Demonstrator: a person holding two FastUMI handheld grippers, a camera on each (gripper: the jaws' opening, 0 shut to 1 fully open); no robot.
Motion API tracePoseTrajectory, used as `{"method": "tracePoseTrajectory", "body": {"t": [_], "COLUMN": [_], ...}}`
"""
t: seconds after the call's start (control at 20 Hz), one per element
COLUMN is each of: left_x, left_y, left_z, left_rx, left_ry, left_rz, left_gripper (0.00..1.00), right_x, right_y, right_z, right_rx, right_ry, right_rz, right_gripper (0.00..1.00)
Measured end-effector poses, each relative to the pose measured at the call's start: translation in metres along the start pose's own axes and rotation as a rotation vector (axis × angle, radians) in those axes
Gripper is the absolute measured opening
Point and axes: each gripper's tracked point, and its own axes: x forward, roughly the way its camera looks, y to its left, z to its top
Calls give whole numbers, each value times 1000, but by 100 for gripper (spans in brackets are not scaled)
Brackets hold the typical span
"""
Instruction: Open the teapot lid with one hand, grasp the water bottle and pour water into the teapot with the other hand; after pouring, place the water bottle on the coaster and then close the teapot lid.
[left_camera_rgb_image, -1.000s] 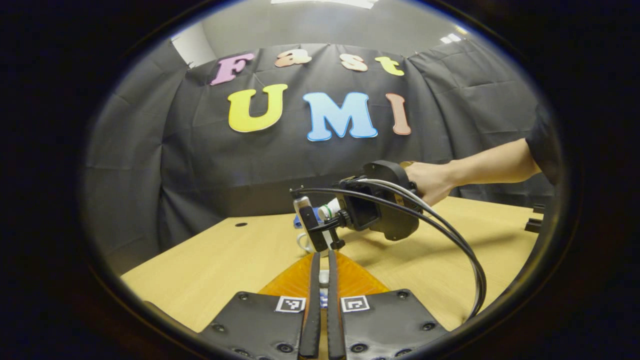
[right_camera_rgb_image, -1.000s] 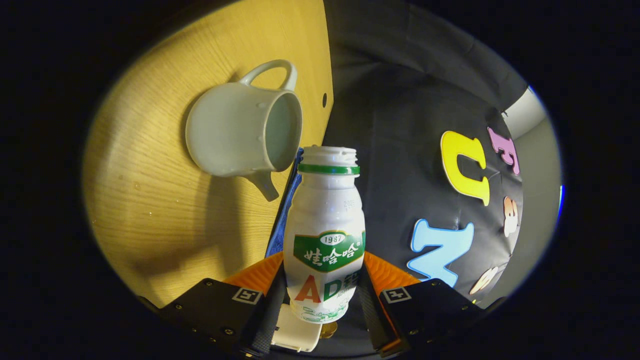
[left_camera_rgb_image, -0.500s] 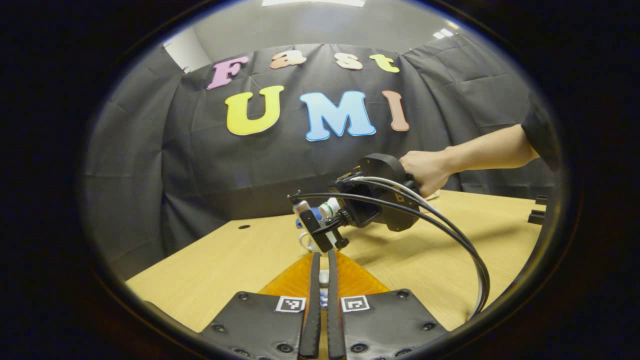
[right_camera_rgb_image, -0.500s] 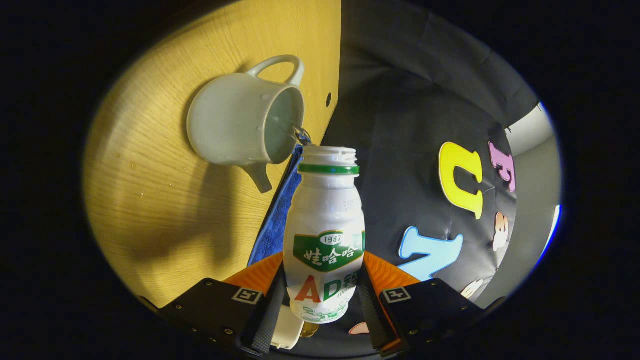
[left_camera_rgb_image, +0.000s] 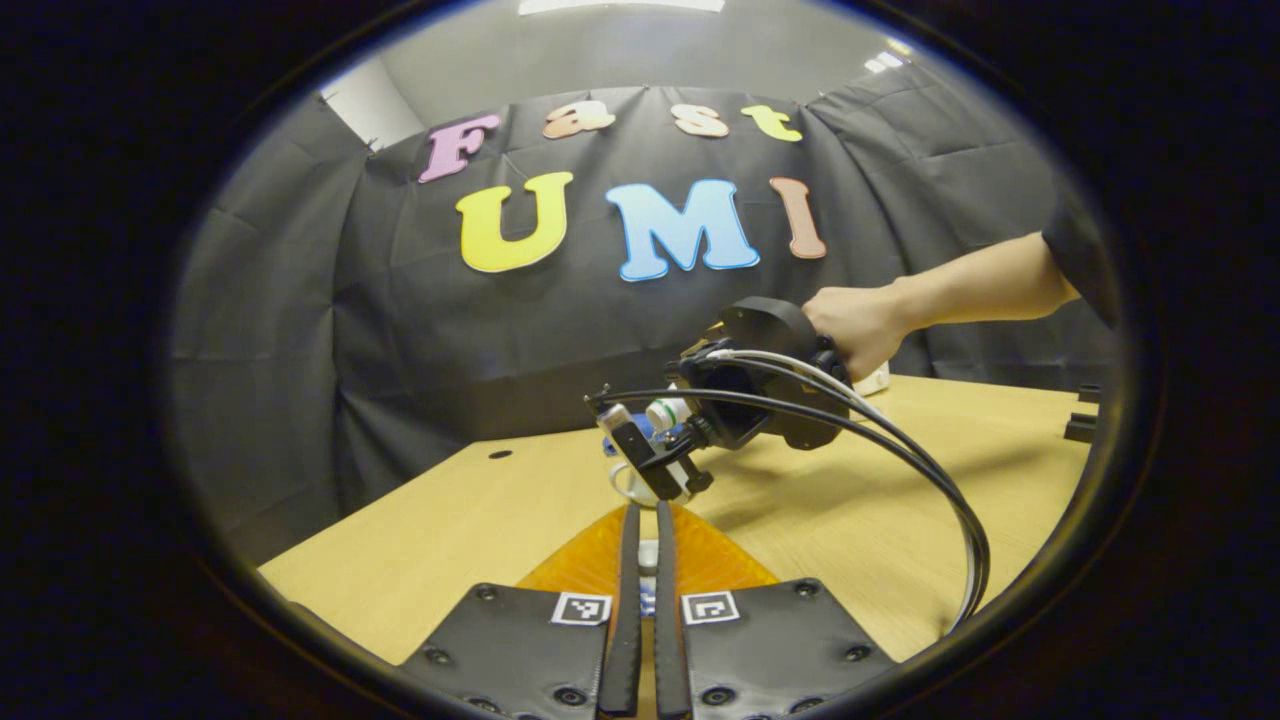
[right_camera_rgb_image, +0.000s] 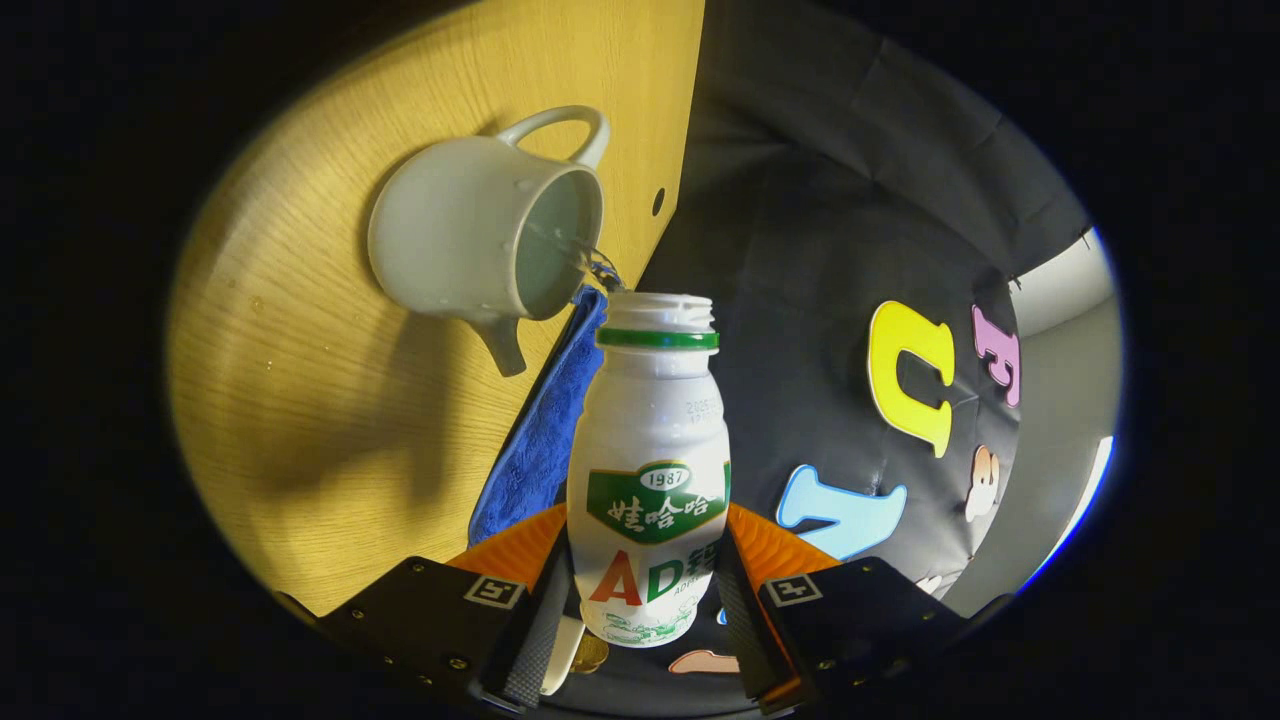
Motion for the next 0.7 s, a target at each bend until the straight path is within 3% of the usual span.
{"method": "tracePoseTrajectory", "body": {"t": [0.7], "left_x": [-3], "left_y": [-1], "left_z": [-1], "left_rx": [7], "left_ry": [3], "left_rz": [2], "left_gripper": [16], "right_x": [0], "right_y": [-8], "right_z": [-4], "right_rx": [-102], "right_ry": [-5], "right_rz": [-15], "right_gripper": [72]}}
